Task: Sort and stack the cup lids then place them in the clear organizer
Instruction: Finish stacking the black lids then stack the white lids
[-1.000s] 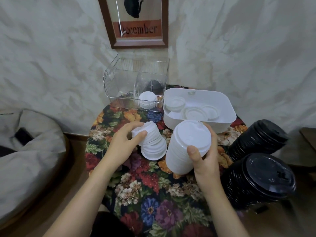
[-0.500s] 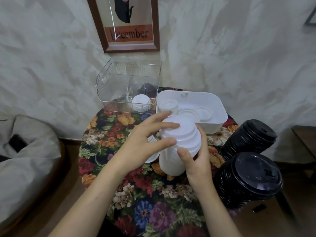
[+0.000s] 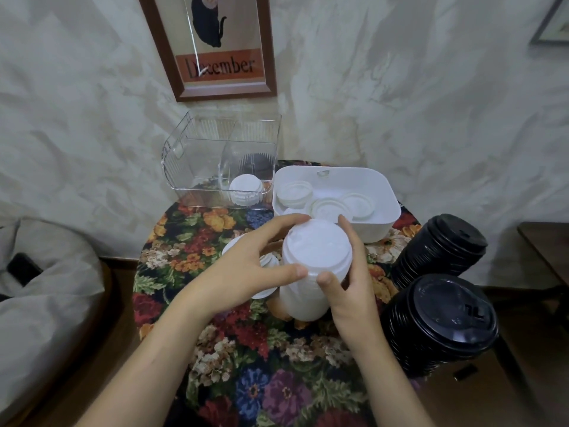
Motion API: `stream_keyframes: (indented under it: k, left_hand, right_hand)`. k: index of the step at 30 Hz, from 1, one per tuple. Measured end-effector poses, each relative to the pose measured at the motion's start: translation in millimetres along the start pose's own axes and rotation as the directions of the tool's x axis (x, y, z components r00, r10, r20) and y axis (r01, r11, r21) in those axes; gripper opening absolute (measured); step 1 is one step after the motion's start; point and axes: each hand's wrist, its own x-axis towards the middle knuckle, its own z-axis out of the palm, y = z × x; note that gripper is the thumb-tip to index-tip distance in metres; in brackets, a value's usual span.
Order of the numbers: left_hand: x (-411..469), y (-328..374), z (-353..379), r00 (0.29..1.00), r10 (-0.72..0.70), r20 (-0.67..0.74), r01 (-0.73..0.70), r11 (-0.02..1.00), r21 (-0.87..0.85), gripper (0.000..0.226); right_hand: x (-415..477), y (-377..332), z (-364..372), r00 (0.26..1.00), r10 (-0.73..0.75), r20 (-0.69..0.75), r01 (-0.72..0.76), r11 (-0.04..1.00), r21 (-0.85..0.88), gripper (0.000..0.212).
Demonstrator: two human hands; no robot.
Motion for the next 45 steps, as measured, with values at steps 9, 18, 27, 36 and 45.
stream_keyframes:
  k: [9, 18, 27, 36, 45]
  left_hand:
    - [79, 6, -28, 0.976, 0.008, -0.216, 0.012, 0.996, 0.092, 0.024]
    - [170, -20, -8, 0.969, -0.234, -0.078, 0.192, 0.523, 0.831, 0.024]
    - [188, -28, 0, 0.942, -0.332, -0.044, 0.304, 0.794, 0.526, 0.032]
    - [201, -35, -2, 0.899, -0.437, -0.016, 0.429, 0.875, 0.223, 0.024]
    - [202, -35, -4, 0.964, -0.264, -0.037, 0.261, 0.902, 0.346, 0.024]
  right_hand:
    - [-2, -6, 8, 0.998, 0.023, -0.051, -0.023, 1.0, 0.011, 0.09]
    - [-5, -11, 8, 0.997, 0.053, -0.047, -0.052, 0.998, 0.031, 0.085]
    - [-6, -9, 5, 0.996, 0.09, -0.029, -0.088, 0.995, 0.057, 0.092]
    - [-6, -12, 5, 0.995, 0.097, -0.021, -0.095, 0.994, 0.06, 0.089]
    - [-7, -9, 4, 0.995, 0.1, -0.024, -0.099, 0.994, 0.049, 0.086]
